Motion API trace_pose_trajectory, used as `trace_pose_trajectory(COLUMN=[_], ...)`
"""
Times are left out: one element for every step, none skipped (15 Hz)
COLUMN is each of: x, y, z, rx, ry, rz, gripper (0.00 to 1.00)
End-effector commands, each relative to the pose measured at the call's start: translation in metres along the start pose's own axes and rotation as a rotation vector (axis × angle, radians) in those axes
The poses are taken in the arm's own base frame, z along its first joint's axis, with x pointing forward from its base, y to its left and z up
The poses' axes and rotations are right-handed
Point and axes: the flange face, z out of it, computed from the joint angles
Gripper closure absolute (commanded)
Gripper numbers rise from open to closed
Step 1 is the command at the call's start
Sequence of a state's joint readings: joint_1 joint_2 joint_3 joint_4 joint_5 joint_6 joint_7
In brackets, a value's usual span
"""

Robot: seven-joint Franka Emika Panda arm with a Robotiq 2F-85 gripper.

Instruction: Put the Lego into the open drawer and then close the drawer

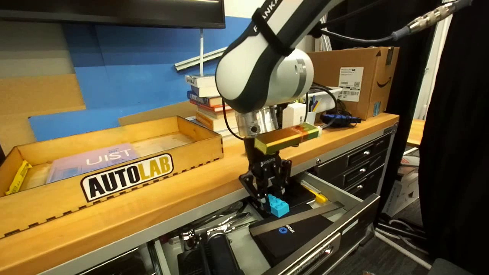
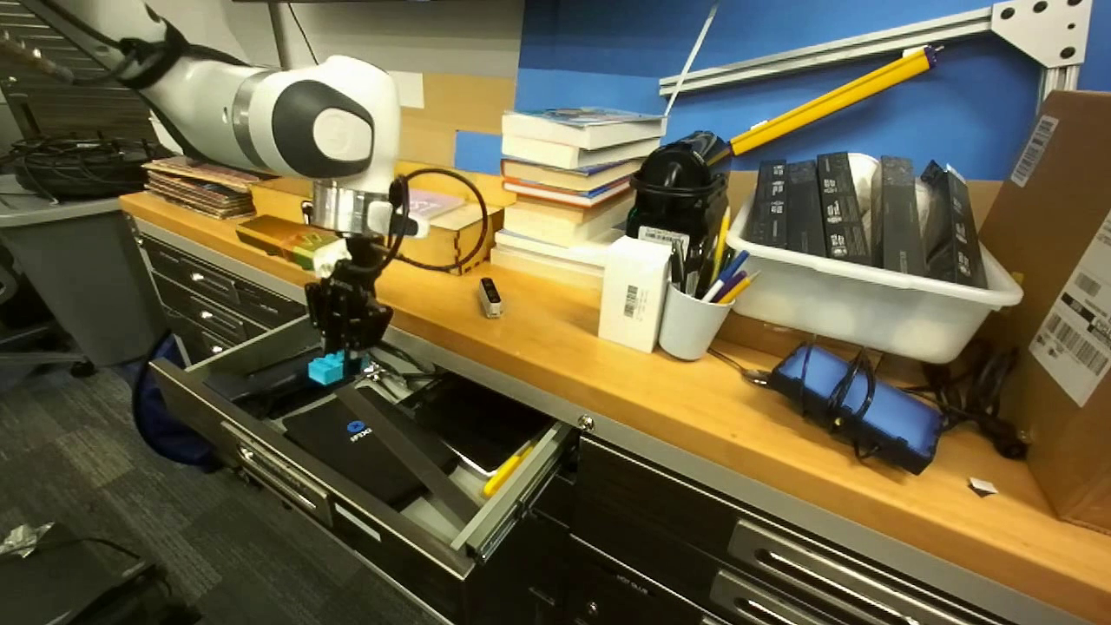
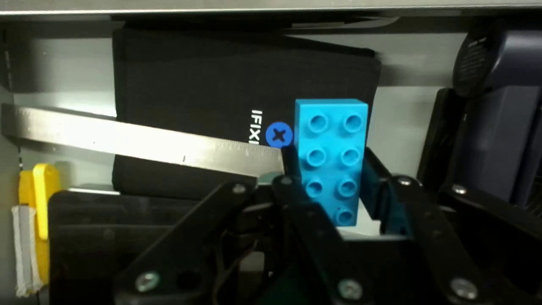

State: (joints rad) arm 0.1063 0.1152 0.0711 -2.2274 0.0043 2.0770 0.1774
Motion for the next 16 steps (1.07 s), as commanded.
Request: trace_pose_trajectory(x=[-0.011,-0.022,-0.032,-0.045,-0.06,-0.076,-0.09,-0.104,-0.115,-0.123,-0.127,-0.125,-0.119,-0.11,-0.1,-0.09], y=[0.027,0.034,0.04,0.044,0.046,0.048,0.048,0.049,0.049,0.05,0.05,0.05,0.049,0.047,0.046,0.043], z=[0.017,0.021,0.026,0.032,0.037,0.042,0.046,0.05,0.052,0.055,0.057,0.062,0.068,0.076,0.085,0.092], rx=[0.084,0.103,0.098,0.106,0.114,0.13,0.143,0.157,0.168,0.178,0.185,0.185,0.185,0.191,0.186,0.182], ry=[0.035,0.048,0.036,0.033,0.018,0.015,0.015,0.018,0.017,-0.001,-0.019,-0.056,-0.085,-0.109,-0.135,-0.144], rz=[0.105,0.128,0.149,0.165,0.176,0.193,0.202,0.2,0.198,0.187,0.183,0.171,0.155,0.137,0.141,0.142], gripper=[0.33,0.23,0.16,0.07,0.01,0.0,0.0,0.0,0.0,0.0,0.0,0.0,0.01,0.0,0.0,0.0])
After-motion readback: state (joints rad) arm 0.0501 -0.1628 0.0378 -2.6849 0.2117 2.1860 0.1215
